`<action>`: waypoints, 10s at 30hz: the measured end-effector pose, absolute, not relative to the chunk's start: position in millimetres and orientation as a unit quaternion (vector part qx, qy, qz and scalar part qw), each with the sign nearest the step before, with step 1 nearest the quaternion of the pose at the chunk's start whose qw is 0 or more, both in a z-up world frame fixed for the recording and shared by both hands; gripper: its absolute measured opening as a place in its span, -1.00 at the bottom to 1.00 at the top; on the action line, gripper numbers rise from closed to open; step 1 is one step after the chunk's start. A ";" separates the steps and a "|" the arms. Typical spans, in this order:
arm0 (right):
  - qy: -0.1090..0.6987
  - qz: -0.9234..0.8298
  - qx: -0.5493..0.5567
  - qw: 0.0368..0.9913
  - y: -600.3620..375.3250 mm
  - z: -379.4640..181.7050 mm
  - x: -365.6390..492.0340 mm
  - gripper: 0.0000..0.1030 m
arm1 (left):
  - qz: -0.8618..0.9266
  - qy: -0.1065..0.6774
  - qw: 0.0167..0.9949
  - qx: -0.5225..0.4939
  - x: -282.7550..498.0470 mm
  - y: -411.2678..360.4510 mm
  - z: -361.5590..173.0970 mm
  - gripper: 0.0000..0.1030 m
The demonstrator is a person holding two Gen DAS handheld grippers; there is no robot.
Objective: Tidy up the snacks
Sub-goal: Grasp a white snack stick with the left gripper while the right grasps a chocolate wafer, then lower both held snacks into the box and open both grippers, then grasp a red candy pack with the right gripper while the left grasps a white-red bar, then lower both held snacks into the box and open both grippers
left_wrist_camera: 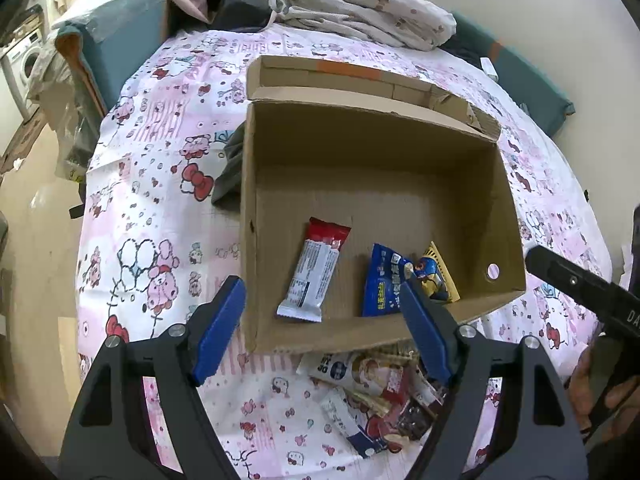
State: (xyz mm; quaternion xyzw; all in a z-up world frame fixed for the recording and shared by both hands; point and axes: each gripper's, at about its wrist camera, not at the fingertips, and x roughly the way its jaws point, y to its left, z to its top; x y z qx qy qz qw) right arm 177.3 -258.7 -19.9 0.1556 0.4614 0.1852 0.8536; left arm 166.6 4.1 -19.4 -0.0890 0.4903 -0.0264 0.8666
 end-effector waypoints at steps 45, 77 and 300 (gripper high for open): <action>0.601 0.126 0.177 0.769 -269.1 -91.9 118.6 0.34 | 0.021 0.668 0.738 -0.093 110.8 -13.1 -127.6 -0.75; 0.556 0.233 0.174 0.779 -247.0 -57.4 103.2 -0.61 | 0.053 0.596 0.799 -0.058 87.4 1.3 -69.0 -0.75; 0.479 0.223 0.205 0.824 -274.0 -32.8 210.8 -0.65 | -0.029 0.502 0.859 -0.097 209.8 8.4 -23.7 -0.76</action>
